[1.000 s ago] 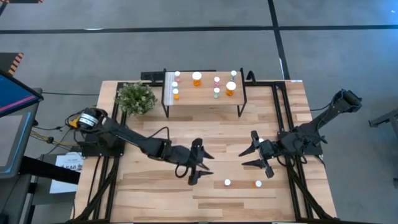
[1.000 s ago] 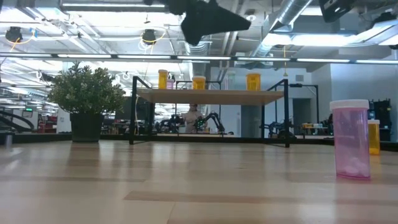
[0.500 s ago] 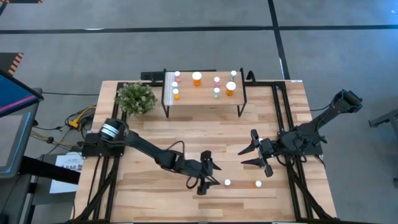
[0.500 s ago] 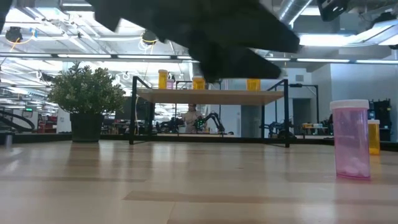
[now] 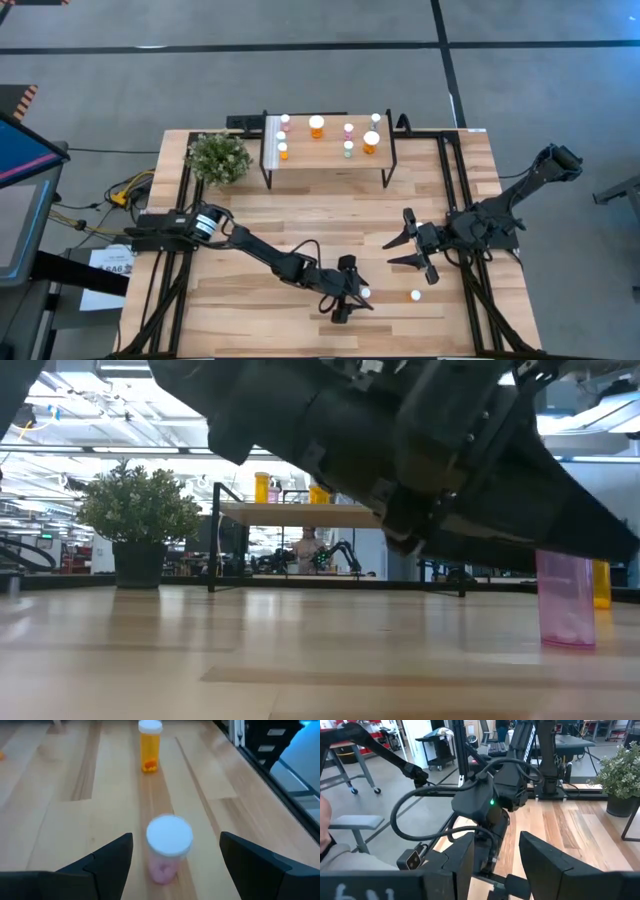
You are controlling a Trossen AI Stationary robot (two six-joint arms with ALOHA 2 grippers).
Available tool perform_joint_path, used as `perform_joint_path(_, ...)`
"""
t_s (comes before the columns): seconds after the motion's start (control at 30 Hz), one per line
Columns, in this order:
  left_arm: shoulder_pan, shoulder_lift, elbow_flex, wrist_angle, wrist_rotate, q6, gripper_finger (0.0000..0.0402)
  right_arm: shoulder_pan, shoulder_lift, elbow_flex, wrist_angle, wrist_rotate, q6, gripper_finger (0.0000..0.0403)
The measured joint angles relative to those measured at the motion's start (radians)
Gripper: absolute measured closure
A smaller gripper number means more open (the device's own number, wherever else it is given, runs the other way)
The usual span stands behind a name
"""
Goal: Pick and place medicine bottles onto shelf by color
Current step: Put the pink pill bottle on the shelf
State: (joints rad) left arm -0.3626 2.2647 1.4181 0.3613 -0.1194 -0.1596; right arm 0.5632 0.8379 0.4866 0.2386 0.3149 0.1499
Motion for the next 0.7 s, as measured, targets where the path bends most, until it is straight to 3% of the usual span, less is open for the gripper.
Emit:
perform_joint_path(0.2,0.000,0.003,0.002,-0.011,-0.023,-0.001,0.0130,0.000,0.000,0.000,0.001,0.000,0.000,0.0225)
perform_joint_path(0.5,0.001,0.003,0.002,-0.009,-0.025,-0.015,0.0224,0.000,0.000,0.000,0.001,0.000,0.000,0.0221)
perform_joint_path(0.7,0.006,0.003,0.001,0.000,-0.024,-0.025,0.0262,0.000,0.000,0.000,0.002,0.000,0.000,0.0225)
